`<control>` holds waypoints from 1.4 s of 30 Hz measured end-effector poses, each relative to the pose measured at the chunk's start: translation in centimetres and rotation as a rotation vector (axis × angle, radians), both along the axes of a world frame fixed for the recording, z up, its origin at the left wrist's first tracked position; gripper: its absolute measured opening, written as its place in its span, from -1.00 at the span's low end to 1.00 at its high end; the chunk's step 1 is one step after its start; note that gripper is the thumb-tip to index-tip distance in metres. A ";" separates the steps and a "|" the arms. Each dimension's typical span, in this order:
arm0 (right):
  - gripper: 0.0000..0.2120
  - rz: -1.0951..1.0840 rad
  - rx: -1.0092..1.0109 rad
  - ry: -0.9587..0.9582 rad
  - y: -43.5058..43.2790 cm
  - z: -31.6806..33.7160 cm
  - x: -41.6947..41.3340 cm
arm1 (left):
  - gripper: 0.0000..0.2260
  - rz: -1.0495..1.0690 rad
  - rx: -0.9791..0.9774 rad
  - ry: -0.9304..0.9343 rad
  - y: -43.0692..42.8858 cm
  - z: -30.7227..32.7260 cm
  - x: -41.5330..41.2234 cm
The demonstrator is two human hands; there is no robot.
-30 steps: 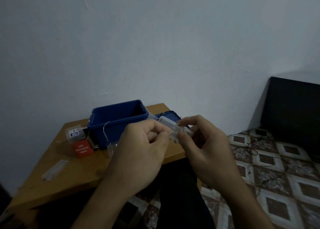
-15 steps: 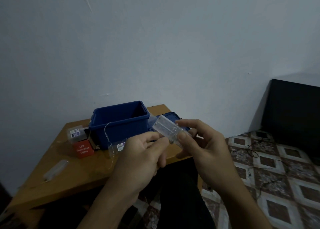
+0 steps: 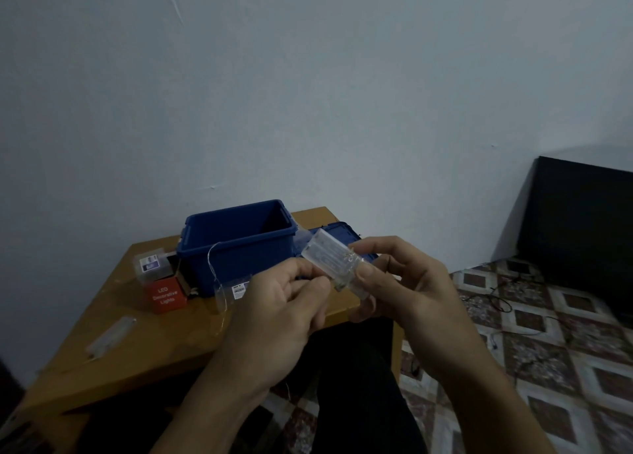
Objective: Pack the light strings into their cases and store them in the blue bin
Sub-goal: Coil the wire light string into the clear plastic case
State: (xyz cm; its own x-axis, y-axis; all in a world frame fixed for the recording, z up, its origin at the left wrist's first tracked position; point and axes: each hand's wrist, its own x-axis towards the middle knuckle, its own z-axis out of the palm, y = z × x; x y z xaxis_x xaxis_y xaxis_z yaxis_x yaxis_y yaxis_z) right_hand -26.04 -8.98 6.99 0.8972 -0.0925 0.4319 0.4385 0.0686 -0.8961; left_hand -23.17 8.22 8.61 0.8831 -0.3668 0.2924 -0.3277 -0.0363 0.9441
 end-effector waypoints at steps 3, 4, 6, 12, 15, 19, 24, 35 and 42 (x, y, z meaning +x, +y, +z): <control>-0.84 -0.009 -0.003 0.005 -0.1 0.0 0.1 | -0.81 -0.017 0.004 0.021 0.0 0.0 0.0; -0.84 -0.016 -0.006 0.005 -0.1 -0.1 0.1 | -0.82 -0.024 -0.001 0.041 0.0 0.0 0.0; -0.85 -0.030 -0.010 0.004 -0.1 -0.2 0.1 | -0.86 -0.040 -0.001 0.082 0.1 0.1 0.0; -0.84 -0.039 0.086 0.022 -0.5 -0.2 0.3 | -0.85 -0.027 0.094 0.121 0.6 -0.5 0.3; -0.80 -0.006 0.151 0.045 -0.8 0.1 0.2 | -0.81 -0.003 0.110 0.142 0.8 -0.9 0.6; -0.81 0.074 0.243 0.073 -1.1 0.3 0.1 | -0.79 0.020 0.143 0.199 0.7 -1.4 1.1; -0.84 0.261 0.226 0.092 -1.5 0.4 -0.2 | -0.76 -0.013 0.139 0.277 0.7 -1.3 1.6; -0.90 0.246 -0.441 0.169 -1.8 0.2 -0.7 | -0.74 -0.086 0.392 0.177 1.3 3.5 2.0; -0.88 -0.065 -0.484 0.073 -0.8 -0.5 0.1 | -0.78 0.074 0.431 -0.098 0.5 3.4 0.5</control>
State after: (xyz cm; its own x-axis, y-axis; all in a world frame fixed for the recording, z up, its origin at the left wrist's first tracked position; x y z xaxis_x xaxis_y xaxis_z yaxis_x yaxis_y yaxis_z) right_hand -25.97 -9.77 6.48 0.9256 0.0465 0.3757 0.3632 -0.3883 -0.8469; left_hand -22.67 8.75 11.99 0.8875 -0.4102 0.2100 -0.3962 -0.4466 0.8022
